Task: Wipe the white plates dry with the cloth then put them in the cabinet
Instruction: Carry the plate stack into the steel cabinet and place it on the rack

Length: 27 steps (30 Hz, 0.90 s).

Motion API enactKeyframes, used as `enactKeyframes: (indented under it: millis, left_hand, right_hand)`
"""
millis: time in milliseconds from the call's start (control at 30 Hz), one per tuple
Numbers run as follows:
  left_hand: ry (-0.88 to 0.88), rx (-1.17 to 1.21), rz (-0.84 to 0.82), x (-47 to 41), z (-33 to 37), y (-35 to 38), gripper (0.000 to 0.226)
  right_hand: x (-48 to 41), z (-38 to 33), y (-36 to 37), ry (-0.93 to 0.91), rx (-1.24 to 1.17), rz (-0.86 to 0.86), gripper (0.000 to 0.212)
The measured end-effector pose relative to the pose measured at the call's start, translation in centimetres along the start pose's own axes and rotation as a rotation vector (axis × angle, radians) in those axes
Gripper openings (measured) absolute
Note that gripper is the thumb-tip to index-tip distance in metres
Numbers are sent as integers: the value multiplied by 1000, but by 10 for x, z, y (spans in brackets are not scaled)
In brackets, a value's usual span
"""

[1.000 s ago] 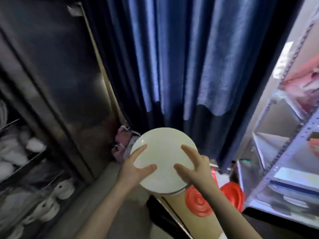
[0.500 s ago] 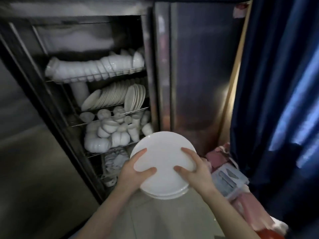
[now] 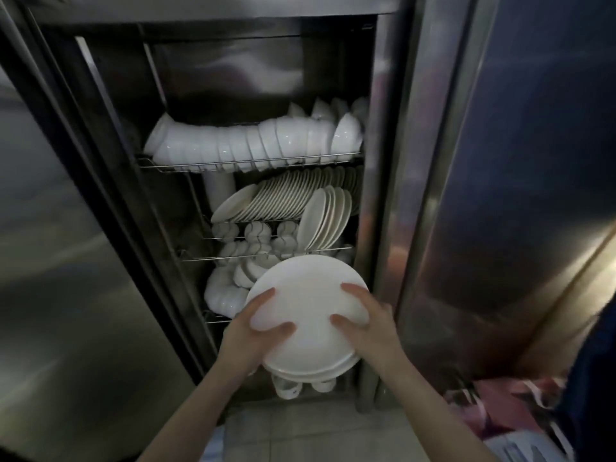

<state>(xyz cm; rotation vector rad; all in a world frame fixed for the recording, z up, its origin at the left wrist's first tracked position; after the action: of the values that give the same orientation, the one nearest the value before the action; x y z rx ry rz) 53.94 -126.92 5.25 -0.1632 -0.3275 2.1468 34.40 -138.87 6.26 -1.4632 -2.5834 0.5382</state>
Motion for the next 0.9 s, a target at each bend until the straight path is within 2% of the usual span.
enactKeyframes:
  millis: [300,500,667,900]
  left_hand:
    - [-36,67,73,-150,-36,-31,64]
    - [-25,151,40,-246,-40,-48,58]
    - [-25,204,6,-305,-50,-46,55]
    - [-73,230,25,-344,-67,-29,56]
  right_hand:
    - [-149,-10,44,-47,104,-29,56]
    - [-240,-25,72,-21,178,-1,50]
    - [-290,-26,85,16,241,34,47]
    - [-326,-25,94,10,401,17,56]
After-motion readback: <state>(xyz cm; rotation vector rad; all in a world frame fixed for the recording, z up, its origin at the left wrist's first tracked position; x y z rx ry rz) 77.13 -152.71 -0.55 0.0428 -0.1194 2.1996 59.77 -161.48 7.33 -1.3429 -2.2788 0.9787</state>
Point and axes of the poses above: each hand's wrist, its own x-axis away from the middle knuckle, its own y-axis out of the palm, z = x × y, the point moved 3 cm from there along -x, towards the middle knuckle, and after that the axes turned 5 degrees about -z, right-handed, at the moved point
